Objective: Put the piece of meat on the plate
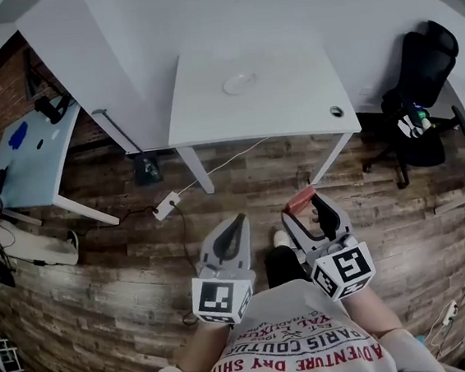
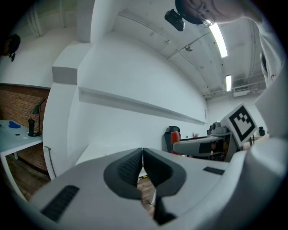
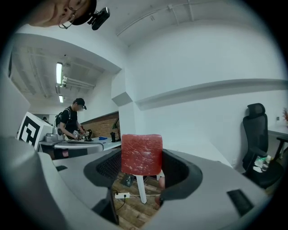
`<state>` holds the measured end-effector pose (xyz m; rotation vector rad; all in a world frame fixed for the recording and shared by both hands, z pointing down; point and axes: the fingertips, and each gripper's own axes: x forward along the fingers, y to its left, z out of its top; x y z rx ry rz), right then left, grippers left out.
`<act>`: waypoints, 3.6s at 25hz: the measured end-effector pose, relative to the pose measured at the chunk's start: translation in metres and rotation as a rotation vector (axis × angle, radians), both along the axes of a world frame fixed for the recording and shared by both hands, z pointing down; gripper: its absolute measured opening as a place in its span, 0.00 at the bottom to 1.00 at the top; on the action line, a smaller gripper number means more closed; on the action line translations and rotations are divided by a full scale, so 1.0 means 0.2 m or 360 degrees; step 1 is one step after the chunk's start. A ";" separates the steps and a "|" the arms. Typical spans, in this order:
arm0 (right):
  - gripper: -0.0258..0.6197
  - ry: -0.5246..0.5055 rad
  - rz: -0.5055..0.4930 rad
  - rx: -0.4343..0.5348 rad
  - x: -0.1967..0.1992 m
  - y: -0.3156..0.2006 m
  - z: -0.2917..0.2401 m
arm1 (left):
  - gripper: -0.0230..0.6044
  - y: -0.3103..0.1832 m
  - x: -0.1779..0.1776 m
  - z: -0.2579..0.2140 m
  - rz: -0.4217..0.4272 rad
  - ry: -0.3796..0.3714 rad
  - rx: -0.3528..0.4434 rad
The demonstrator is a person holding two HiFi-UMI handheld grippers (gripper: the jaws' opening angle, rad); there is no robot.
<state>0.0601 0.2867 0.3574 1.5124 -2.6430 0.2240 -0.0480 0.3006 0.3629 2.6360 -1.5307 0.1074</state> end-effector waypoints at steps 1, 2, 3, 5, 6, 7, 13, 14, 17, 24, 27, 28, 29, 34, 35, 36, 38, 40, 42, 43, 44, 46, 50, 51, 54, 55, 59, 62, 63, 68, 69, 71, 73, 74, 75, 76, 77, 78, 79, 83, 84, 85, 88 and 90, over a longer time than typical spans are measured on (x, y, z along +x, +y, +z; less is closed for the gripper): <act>0.48 -0.0005 -0.0016 -0.0014 0.01 -0.06 0.01 | 0.05 -0.05 0.01 0.00 -0.0014 -0.0002 -0.0002; 0.48 -0.0009 -0.0036 -0.0024 0.02 -0.12 0.02 | 0.05 -0.11 0.02 0.00 -0.0029 -0.0005 -0.0003; 0.48 -0.0010 -0.0059 -0.0027 0.03 -0.19 0.02 | 0.05 -0.17 0.04 -0.01 -0.0044 -0.0010 -0.0001; 0.48 0.0004 -0.0107 -0.0026 0.05 -0.35 0.01 | 0.05 -0.32 0.07 -0.02 -0.0069 -0.0017 0.0006; 0.48 0.0013 -0.0126 -0.0027 0.06 -0.44 0.01 | 0.05 -0.39 0.08 -0.03 -0.0083 -0.0013 0.0008; 0.48 0.0019 -0.0143 -0.0031 0.08 -0.52 0.01 | 0.05 -0.47 0.09 -0.04 -0.0099 -0.0004 0.0008; 0.48 0.0042 -0.0227 -0.0001 0.18 -0.96 -0.05 | 0.05 -0.92 0.22 -0.12 -0.0153 0.0023 0.0053; 0.48 0.0047 -0.0235 0.0003 0.20 -1.03 -0.06 | 0.05 -0.99 0.24 -0.12 -0.0157 0.0023 0.0058; 0.48 0.0054 -0.0249 -0.0002 0.28 -1.21 -0.05 | 0.05 -1.17 0.34 -0.11 -0.0143 0.0006 0.0054; 0.48 0.0005 -0.0230 -0.0082 0.38 -1.55 0.03 | 0.05 -1.47 0.42 -0.06 -0.0139 -0.0034 -0.0003; 0.48 -0.0001 -0.0217 -0.0121 0.37 -1.66 0.07 | 0.05 -1.59 0.38 -0.02 -0.0156 -0.0030 -0.0042; 0.48 -0.0005 -0.0211 -0.0131 0.36 -1.70 0.08 | 0.05 -1.63 0.36 -0.01 -0.0155 -0.0028 -0.0047; 0.48 -0.0011 -0.0204 -0.0141 0.35 -1.74 0.10 | 0.05 -1.67 0.35 0.00 -0.0150 -0.0026 -0.0050; 0.48 -0.0017 -0.0148 -0.0180 0.29 -1.96 0.12 | 0.05 -1.93 0.28 0.02 -0.0098 -0.0004 -0.0059; 0.48 -0.0008 -0.0131 -0.0185 0.27 -2.01 0.13 | 0.05 -1.99 0.26 0.02 -0.0077 0.0000 -0.0058; 0.48 -0.0001 -0.0111 -0.0191 0.25 -2.06 0.12 | 0.05 -2.06 0.24 0.01 -0.0055 0.0002 -0.0057; 0.48 -0.0005 -0.0068 -0.0204 0.21 -2.18 0.12 | 0.05 -2.19 0.20 -0.01 -0.0011 0.0004 -0.0057; 0.48 -0.0021 -0.0024 -0.0225 0.16 -2.30 0.11 | 0.05 -2.33 0.14 -0.02 0.0027 0.0001 -0.0057; 0.48 -0.0026 0.0020 -0.0249 0.10 -2.42 0.11 | 0.05 -2.46 0.08 -0.02 0.0059 -0.0002 -0.0063; 0.48 -0.0023 0.0039 -0.0260 0.07 -2.47 0.12 | 0.05 -2.51 0.04 -0.01 0.0074 0.0000 -0.0071; 0.48 -0.0018 0.0056 -0.0272 0.03 -2.52 0.13 | 0.05 -2.57 0.00 0.00 0.0087 0.0003 -0.0081; 0.48 -0.0007 0.0091 -0.0300 -0.03 -2.60 0.15 | 0.05 -2.67 -0.07 0.02 0.0112 0.0010 -0.0103; 0.48 0.0002 0.0149 -0.0338 -0.14 -2.78 0.18 | 0.05 -2.86 -0.19 0.07 0.0163 -0.0007 -0.0140; 0.48 0.0006 0.0159 -0.0349 -0.15 -2.81 0.19 | 0.05 -2.90 -0.21 0.08 0.0176 -0.0007 -0.0151; 0.48 0.0029 0.0168 -0.0402 -0.19 -2.89 0.24 | 0.05 -2.98 -0.24 0.11 0.0187 0.0011 -0.0179; 0.48 0.0034 0.0165 -0.0429 -0.20 -2.90 0.26 | 0.05 -3.00 -0.24 0.13 0.0187 0.0018 -0.0194; 0.48 0.0041 0.0151 -0.0543 -0.21 -2.97 0.37 | 0.05 -3.06 -0.24 0.21 0.0187 0.0035 -0.0263; 0.48 0.0107 0.0136 -0.0589 -0.21 -3.04 0.45 | 0.05 -3.10 -0.24 0.28 0.0148 0.0027 -0.0329; 0.48 0.0138 0.0124 -0.0609 -0.21 -3.06 0.49 | 0.05 -3.11 -0.25 0.31 0.0128 0.0025 -0.0354; 0.48 0.0269 0.0025 -0.0758 -0.25 -3.14 0.76 | 0.05 -3.16 -0.25 0.47 0.0077 0.0022 -0.0448; 0.48 0.0311 0.0006 -0.0789 -0.25 -3.15 0.82 | 0.05 -3.17 -0.25 0.50 0.0068 0.0022 -0.0467; 0.48 0.0401 -0.0031 -0.0859 -0.25 -3.17 0.94 | 0.05 -3.16 -0.25 0.57 0.0044 0.0017 -0.0522; 0.48 0.0467 -0.0068 -0.0934 -0.25 -3.19 1.05 | 0.05 -3.16 -0.26 0.63 0.0012 0.0012 -0.0566; 0.48 0.0497 -0.0087 -0.0966 -0.26 -3.20 1.09 | 0.05 -3.17 -0.27 0.65 -0.0006 0.0011 -0.0579; 0.48 0.0528 -0.0108 -0.0994 -0.27 -3.21 1.14 | 0.05 -3.18 -0.28 0.66 -0.0024 0.0009 -0.0592; 0.48 0.0561 -0.0129 -0.1018 -0.27 -3.22 1.18 | 0.05 -3.18 -0.29 0.68 -0.0040 0.0005 -0.0605; 0.48 0.0595 -0.0149 -0.1041 -0.28 -3.22 1.22 | 0.05 -3.18 -0.30 0.70 -0.0053 -0.0001 -0.0619; 0.48 0.0626 -0.0167 -0.1063 -0.28 -3.23 1.26 | 0.05 -3.18 -0.31 0.71 -0.0065 -0.0006 -0.0628; 0.48 0.0651 -0.0182 -0.1084 -0.28 -3.23 1.29 | 0.05 -3.18 -0.31 0.71 -0.0080 -0.0004 -0.0633; 0.48 0.0733 -0.0226 -0.1123 -0.30 -3.25 1.37 | 0.05 -3.19 -0.32 0.73 -0.0130 0.0006 -0.0653; 0.48 0.0758 -0.0237 -0.1123 -0.30 -3.25 1.38 | 0.05 -3.19 -0.32 0.74 -0.0132 -0.0004 -0.0654; 0.48 0.0782 -0.0250 -0.1120 -0.31 -3.26 1.39 | 0.05 -3.19 -0.33 0.75 -0.0141 -0.0002 -0.0661; 0.48 0.0839 -0.0277 -0.1084 -0.33 -3.28 1.41 | 0.05 -3.19 -0.34 0.77 -0.0157 -0.0009 -0.0673; 0.48 0.0864 -0.0275 -0.1065 -0.34 -3.30 1.42 | 0.05 -3.19 -0.34 0.78 -0.0163 -0.0005 -0.0684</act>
